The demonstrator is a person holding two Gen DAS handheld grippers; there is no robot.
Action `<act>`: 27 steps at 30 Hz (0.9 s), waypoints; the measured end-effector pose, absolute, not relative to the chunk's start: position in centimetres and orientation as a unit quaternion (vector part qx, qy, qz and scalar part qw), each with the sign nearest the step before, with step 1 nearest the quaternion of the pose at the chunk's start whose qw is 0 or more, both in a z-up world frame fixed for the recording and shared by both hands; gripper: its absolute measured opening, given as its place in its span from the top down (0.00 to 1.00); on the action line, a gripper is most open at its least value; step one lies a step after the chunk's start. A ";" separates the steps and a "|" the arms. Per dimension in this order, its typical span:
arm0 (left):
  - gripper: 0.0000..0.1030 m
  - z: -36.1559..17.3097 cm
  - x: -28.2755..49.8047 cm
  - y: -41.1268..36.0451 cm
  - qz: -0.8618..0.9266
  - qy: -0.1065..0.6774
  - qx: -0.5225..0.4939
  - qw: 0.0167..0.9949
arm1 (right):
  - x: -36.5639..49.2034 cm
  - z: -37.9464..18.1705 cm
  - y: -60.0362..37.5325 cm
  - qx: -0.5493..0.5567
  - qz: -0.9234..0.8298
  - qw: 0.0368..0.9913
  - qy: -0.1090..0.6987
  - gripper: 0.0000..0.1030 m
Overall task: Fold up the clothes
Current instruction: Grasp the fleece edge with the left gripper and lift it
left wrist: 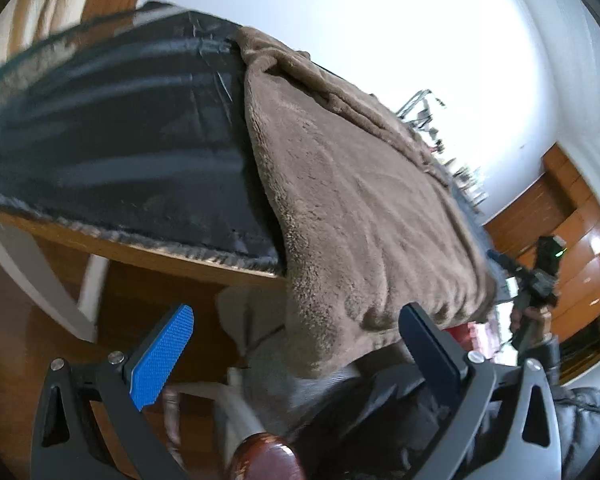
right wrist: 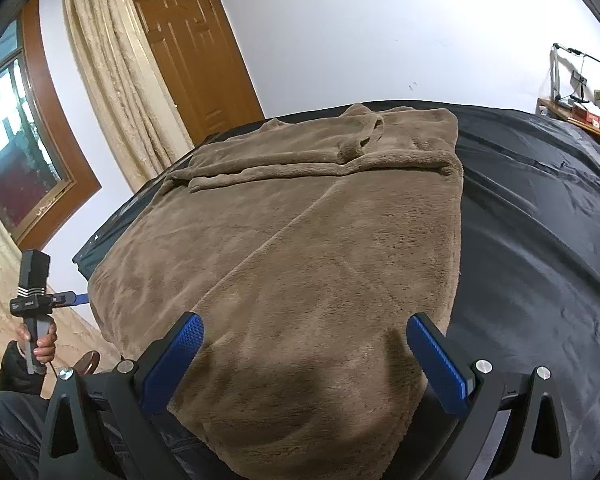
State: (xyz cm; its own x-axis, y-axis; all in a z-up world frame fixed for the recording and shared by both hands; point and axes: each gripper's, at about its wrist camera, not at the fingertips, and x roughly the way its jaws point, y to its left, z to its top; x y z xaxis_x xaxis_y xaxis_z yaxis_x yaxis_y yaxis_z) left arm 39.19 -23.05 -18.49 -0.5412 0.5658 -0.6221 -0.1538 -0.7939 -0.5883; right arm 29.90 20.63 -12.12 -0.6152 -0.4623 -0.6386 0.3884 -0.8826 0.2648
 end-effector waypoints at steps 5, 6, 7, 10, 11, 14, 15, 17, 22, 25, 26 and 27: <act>0.00 -20.3 37.7 -22.4 0.818 -0.282 -0.430 0.259 | 29.8 -12.5 20.3 0.374 -0.895 0.240 -0.050 0.00; 0.00 -20.6 37.3 -22.1 0.813 -0.287 -0.431 0.267 | 29.8 -12.6 20.2 0.375 -0.894 0.240 -0.050 0.00; 0.00 -20.9 36.9 -21.8 0.808 -0.291 -0.432 0.275 | 29.8 -12.6 20.2 0.375 -0.894 0.240 -0.050 0.00; 0.00 -21.5 36.1 -20.8 0.796 -0.293 -0.441 0.293 | 29.9 -12.6 20.1 0.375 -0.894 0.241 -0.048 0.00; 0.01 -21.5 36.0 -20.3 0.795 -0.290 -0.444 0.295 | 29.9 -12.6 20.2 0.375 -0.894 0.241 -0.048 0.00; 0.19 -21.6 35.8 -19.2 0.787 -0.281 -0.455 0.307 | 29.9 -12.7 20.3 0.375 -0.894 0.239 -0.049 0.00; 0.25 -21.7 35.8 -18.9 0.783 -0.279 -0.461 0.312 | 29.9 -12.7 20.3 0.376 -0.894 0.238 -0.049 0.00; 0.45 -21.6 36.1 -18.4 0.778 -0.271 -0.473 0.313 | 30.0 -12.7 20.2 0.374 -0.895 0.238 -0.045 0.00; 0.80 -19.9 38.1 -18.3 0.780 -0.258 -0.475 0.314 | 30.4 -12.7 20.2 0.368 -0.898 0.239 -0.037 0.00; 0.84 -17.3 39.4 -17.8 0.793 -0.246 -0.452 0.325 | 30.4 -12.5 20.6 0.361 -0.899 0.241 -0.052 0.00; 0.85 -16.3 39.5 -17.5 0.799 -0.243 -0.441 0.329 | 30.4 -12.5 21.0 0.360 -0.898 0.244 -0.062 0.00; 0.85 -15.4 39.6 -17.2 0.804 -0.240 -0.430 0.333 | 30.4 -12.5 21.3 0.358 -0.897 0.247 -0.072 0.00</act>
State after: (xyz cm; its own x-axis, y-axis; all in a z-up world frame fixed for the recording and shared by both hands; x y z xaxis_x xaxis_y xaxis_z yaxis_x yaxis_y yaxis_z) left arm 39.61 -17.23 -15.37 -0.4090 0.7412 -0.5322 -0.3286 -0.6637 -0.6719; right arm 30.44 21.30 -12.45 -0.6207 -0.4958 -0.6074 0.3922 -0.8672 0.3069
